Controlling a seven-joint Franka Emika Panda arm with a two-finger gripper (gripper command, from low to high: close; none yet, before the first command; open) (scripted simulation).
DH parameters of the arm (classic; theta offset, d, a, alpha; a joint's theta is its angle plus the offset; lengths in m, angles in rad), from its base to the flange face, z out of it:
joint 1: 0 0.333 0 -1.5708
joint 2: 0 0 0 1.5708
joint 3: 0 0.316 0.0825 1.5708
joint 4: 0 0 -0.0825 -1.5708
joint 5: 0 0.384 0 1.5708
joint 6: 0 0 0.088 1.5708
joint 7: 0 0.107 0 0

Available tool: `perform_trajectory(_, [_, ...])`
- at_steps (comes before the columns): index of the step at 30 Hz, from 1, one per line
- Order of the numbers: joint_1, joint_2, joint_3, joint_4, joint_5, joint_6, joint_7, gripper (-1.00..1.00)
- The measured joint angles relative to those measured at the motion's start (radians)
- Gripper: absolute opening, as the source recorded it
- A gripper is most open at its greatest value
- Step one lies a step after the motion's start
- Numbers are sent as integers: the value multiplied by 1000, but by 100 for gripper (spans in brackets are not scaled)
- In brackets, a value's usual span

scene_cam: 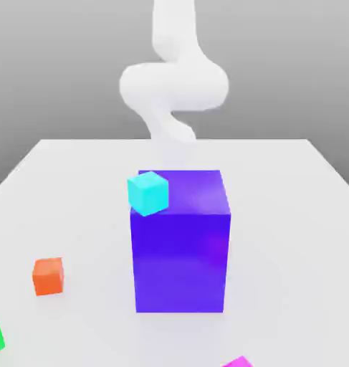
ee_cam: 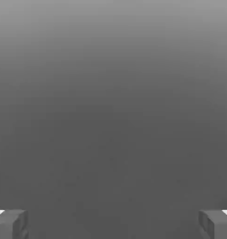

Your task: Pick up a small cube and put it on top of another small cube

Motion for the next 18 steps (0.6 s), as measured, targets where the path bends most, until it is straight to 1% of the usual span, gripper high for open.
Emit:
perform_trajectory(10, [64, 369, -9, 21, 15, 100, -122, 0])
perform_trajectory(18, [100, 659, 2, 38, 24, 179, -216, 0])
